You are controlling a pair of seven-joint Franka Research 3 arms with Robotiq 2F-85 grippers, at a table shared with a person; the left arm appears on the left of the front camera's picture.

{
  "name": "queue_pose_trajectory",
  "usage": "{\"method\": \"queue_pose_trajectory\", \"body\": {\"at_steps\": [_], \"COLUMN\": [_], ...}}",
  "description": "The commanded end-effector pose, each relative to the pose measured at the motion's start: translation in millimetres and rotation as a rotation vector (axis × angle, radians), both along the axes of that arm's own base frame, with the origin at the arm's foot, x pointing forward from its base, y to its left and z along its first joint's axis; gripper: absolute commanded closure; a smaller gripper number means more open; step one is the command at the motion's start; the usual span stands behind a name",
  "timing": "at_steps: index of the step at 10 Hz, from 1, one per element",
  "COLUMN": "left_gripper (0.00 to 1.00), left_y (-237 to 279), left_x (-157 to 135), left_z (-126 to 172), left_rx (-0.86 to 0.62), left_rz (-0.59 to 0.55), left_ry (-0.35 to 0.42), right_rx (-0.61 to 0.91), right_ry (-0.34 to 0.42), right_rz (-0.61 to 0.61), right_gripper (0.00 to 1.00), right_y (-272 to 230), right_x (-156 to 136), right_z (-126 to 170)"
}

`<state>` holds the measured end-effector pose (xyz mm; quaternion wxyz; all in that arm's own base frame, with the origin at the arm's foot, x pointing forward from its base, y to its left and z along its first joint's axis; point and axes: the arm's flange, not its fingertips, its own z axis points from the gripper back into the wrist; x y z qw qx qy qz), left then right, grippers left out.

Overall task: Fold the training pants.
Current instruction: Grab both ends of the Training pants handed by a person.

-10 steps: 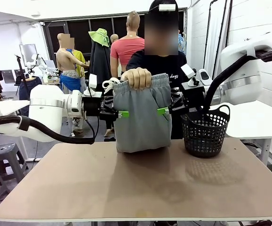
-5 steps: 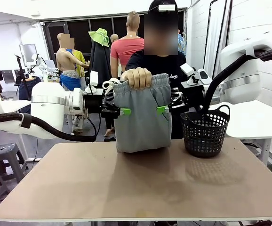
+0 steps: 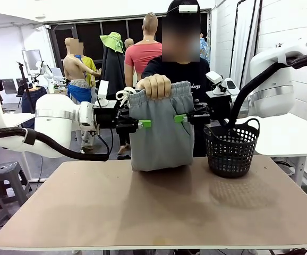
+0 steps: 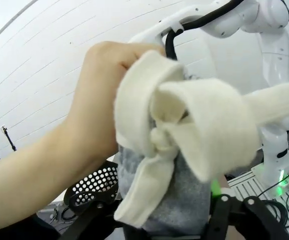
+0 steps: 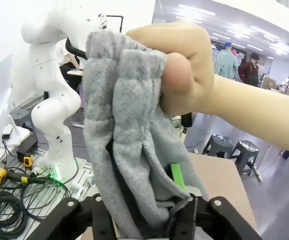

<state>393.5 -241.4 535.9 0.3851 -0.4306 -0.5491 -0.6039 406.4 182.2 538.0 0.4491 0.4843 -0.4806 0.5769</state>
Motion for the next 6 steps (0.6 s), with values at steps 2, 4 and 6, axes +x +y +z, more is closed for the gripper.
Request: {"method": "queue_pose_trajectory", "body": {"at_steps": [2, 4, 6], "left_gripper": [1.0, 1.0, 1.0], "left_y": [5.3, 5.7, 6.8], "left_x": [6.2, 5.4, 8.2], "left_z": [3.3, 3.6, 3.0], "left_rx": [-0.041, -0.023, -0.012], "left_rz": [-0.033, -0.042, -0.039], "left_ry": [0.008, -0.011, -0.013], "right_rx": [0.032, 0.013, -0.01], "right_ry": [0.045, 0.05, 0.051], "right_rz": [0.004, -0.007, -0.038], "right_gripper": [1.0, 1.0, 1.0], "right_y": [1.7, 3.5, 5.1], "right_x": [6.9, 9.5, 11.9], "right_z": [2.0, -0.4, -3.6]}}
